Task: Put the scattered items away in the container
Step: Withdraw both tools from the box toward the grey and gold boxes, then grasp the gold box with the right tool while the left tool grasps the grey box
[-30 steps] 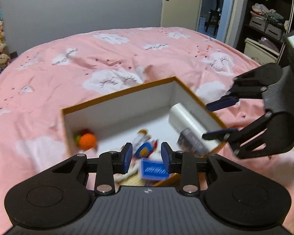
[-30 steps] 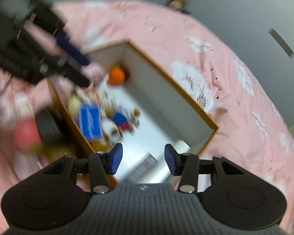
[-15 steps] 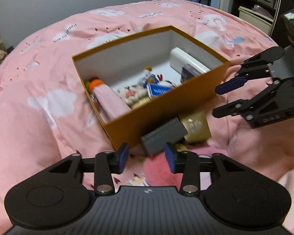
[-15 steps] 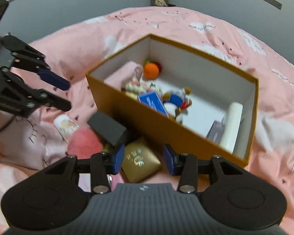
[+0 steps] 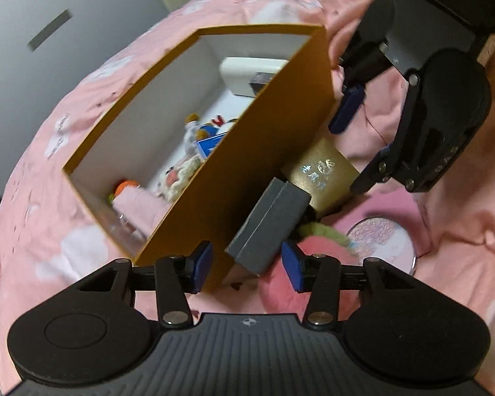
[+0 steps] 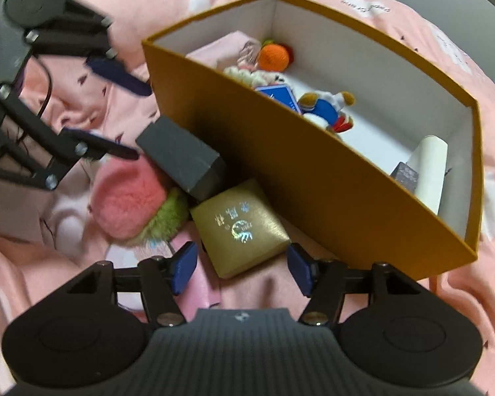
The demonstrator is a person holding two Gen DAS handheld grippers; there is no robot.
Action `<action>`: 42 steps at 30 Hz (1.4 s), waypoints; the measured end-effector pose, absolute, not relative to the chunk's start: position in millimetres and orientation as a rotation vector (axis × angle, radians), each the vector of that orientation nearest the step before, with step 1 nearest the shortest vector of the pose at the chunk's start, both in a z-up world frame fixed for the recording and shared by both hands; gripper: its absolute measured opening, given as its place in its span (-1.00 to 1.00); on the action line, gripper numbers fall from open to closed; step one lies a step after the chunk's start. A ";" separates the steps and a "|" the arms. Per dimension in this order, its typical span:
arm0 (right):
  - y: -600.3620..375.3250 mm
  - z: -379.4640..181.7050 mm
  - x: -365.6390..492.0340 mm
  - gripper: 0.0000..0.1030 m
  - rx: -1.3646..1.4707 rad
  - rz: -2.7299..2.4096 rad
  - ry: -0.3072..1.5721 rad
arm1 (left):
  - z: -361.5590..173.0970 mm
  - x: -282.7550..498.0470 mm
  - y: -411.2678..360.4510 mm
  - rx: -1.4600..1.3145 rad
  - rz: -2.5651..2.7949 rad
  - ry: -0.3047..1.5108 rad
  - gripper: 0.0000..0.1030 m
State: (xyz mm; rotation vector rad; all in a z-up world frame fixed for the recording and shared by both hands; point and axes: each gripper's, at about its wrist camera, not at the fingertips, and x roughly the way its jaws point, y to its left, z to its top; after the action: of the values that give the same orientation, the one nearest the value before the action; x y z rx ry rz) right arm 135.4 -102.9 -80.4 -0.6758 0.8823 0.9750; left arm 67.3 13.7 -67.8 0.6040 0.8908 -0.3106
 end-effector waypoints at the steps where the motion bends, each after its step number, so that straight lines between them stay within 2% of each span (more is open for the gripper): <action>1: -102.5 -82.2 136.0 0.29 -0.692 0.972 0.881 | -70.7 69.8 13.0 0.618 -0.328 0.898 0.06; 6: -101.3 -86.9 142.2 0.36 -0.743 0.980 0.873 | -81.8 79.0 8.4 0.669 -0.352 0.908 0.05; 13: -96.1 -98.0 149.0 0.42 -0.767 1.029 0.876 | -81.5 88.4 12.4 0.601 -0.352 0.915 0.01; 18: -90.7 -110.6 150.7 0.41 -0.794 1.029 0.880 | -83.9 89.2 11.0 0.592 -0.356 0.909 0.03; 22: -92.2 -111.0 146.0 0.29 -0.816 1.029 0.861 | -83.1 82.7 3.9 0.614 -0.332 0.905 0.01; 29: -110.3 -98.7 145.3 0.29 -0.825 0.987 0.892 | -89.5 65.5 -15.1 0.696 -0.286 0.894 0.00; 36: -119.2 -107.3 146.7 0.30 -0.830 0.968 0.917 | -94.1 73.8 -15.1 0.649 -0.256 0.897 0.04; 42: -124.9 -113.7 150.1 0.30 -0.815 0.957 0.947 | -86.4 72.6 -10.0 0.593 -0.238 0.876 -0.03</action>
State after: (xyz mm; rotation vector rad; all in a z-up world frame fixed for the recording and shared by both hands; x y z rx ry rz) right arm 150.1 -124.9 -113.7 -0.8147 0.9472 0.9566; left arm 72.6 -10.0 -86.4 0.5928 0.8761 -0.2384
